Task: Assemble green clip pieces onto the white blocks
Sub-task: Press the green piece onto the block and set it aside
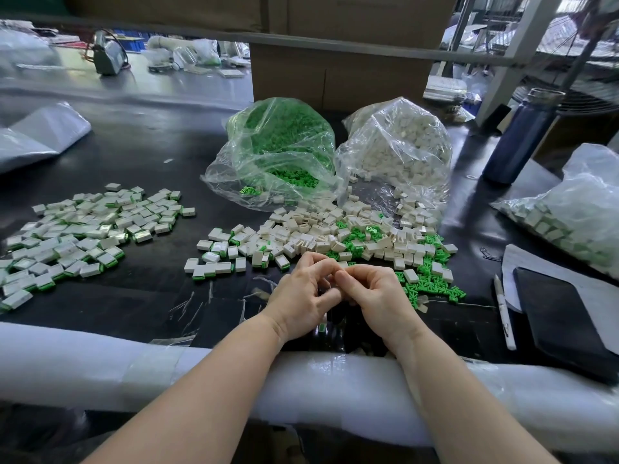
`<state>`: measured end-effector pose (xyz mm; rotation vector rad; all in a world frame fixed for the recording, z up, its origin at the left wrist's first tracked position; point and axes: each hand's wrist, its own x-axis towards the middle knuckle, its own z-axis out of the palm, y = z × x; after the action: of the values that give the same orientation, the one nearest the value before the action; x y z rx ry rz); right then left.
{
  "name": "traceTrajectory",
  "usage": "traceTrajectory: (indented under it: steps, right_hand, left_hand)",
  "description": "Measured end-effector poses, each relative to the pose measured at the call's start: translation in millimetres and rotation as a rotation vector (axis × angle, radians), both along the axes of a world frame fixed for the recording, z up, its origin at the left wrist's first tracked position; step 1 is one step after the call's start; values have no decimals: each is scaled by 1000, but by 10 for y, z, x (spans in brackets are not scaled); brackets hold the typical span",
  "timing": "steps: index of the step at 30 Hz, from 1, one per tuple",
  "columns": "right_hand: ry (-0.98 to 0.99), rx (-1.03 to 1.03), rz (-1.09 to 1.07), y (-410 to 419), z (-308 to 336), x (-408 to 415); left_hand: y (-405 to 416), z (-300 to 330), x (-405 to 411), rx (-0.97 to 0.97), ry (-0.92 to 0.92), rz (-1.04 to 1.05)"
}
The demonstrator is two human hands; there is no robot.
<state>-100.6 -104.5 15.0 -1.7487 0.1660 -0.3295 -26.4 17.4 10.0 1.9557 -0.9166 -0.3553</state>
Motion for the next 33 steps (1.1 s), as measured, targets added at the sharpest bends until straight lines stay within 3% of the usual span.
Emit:
traceTrajectory:
  steps: [15,23,33]
  right_hand:
    - [8,18,-18,-5,-1,4]
    - [-38,103,-131,2,-5,18]
    - [-37,-241,-226,-15,-49,28]
  left_hand:
    - [8,13,-12,29,-31,-19]
    - [6,-18,22,-116,20,55]
    - [-14,8,-5,-57,-14,79]
